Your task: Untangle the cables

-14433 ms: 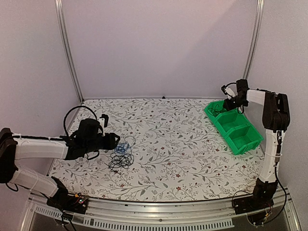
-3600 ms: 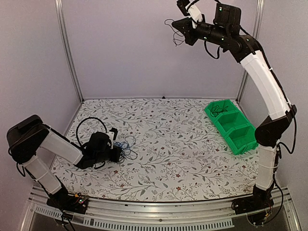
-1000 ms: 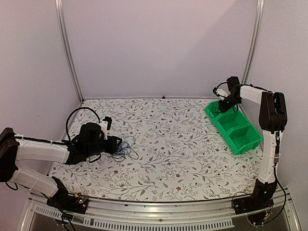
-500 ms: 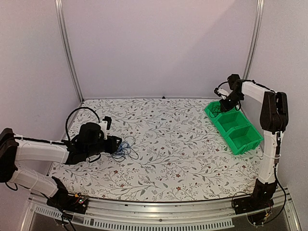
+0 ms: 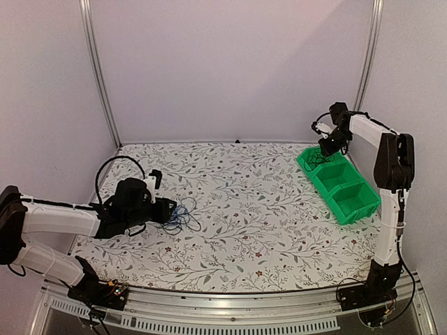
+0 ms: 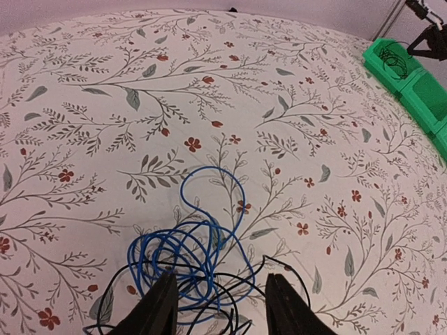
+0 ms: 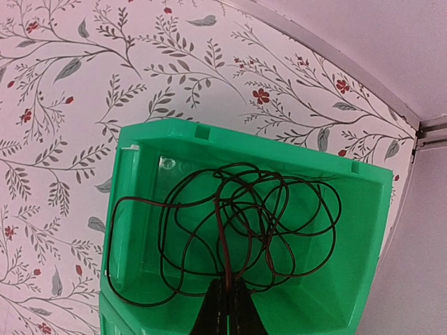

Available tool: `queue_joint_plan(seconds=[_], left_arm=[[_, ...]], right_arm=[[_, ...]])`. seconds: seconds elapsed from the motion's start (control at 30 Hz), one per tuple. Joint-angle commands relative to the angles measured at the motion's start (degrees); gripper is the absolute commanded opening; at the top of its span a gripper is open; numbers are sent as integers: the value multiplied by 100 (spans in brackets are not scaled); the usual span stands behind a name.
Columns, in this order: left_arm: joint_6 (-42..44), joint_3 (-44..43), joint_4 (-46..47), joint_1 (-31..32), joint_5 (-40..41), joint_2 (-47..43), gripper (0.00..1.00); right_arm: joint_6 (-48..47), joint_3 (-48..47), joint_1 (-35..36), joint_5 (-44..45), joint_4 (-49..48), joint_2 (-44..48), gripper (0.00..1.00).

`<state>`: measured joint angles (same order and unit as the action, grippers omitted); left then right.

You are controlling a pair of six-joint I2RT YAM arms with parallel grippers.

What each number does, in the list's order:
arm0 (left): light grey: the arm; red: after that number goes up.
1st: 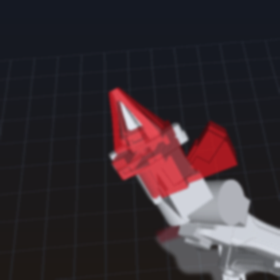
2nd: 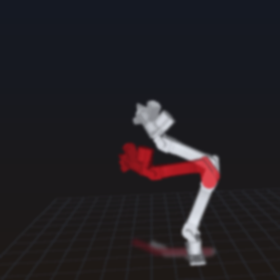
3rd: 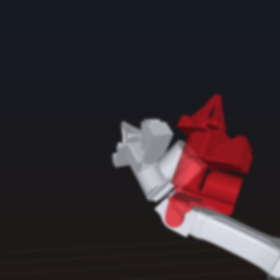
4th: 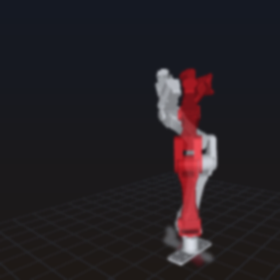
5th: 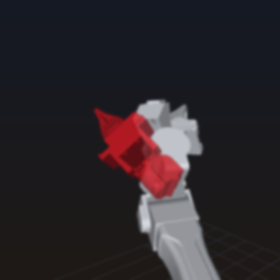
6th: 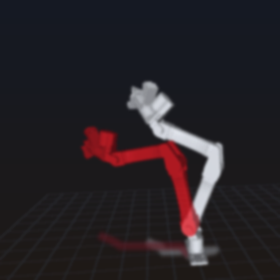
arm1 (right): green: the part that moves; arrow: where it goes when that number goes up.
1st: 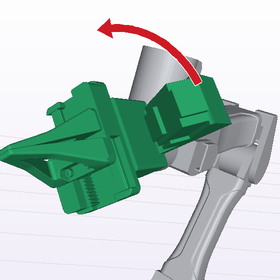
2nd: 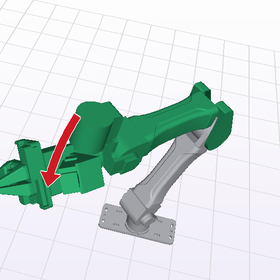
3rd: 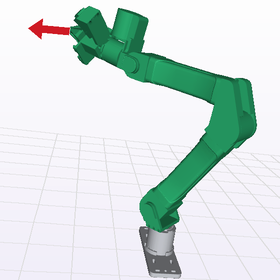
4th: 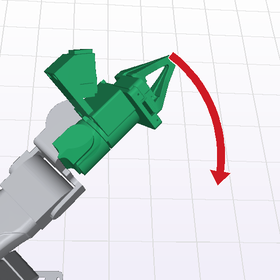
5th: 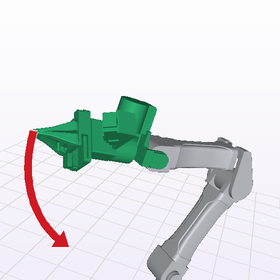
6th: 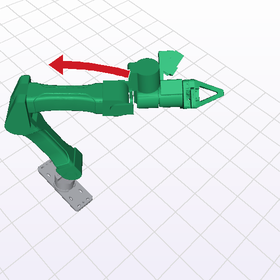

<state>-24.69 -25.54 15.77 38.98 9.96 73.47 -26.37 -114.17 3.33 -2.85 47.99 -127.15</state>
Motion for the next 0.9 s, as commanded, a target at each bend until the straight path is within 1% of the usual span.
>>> queue_joint_plan(seconds=[0.0, 0.13, 0.23, 0.33, 0.43, 0.57, 0.63, 0.73, 0.87], left_arm=[[24, -67, -154, 41, 147, -255, 42], [46, -64, -296, 32, 234, -392, 43], [-18, -150, -476, 9, 265, -367, 45], [-174, -285, -731, -39, 341, -305, 46], [-350, -403, -1029, -131, 404, -270, 46], [-677, -588, -1537, -370, 436, -329, 46], [-840, -649, -1975, -523, 380, -412, 45], [-1167, -657, -2453, -708, 405, -593, 44], [-1566, -574, -2843, -846, 390, -930, 45]], right_arm=[[-20, -121, 21, 120, 5, -345, 13], [15, 195, 24, 58, -27, 7, 30], [35, 382, 37, -58, 6, 526, 38], [68, 564, 105, -272, -49, 1044, 40], [43, 911, 337, -632, -319, 1460, 42], [-180, 1693, 866, -848, -1156, 2051, 42], [-262, 2047, 1195, -1025, -1569, 2249, 42], [-313, 2241, 1757, -1317, -1806, 2291, 42], [-360, 2223, 2563, -1382, -1984, 2022, 41]])
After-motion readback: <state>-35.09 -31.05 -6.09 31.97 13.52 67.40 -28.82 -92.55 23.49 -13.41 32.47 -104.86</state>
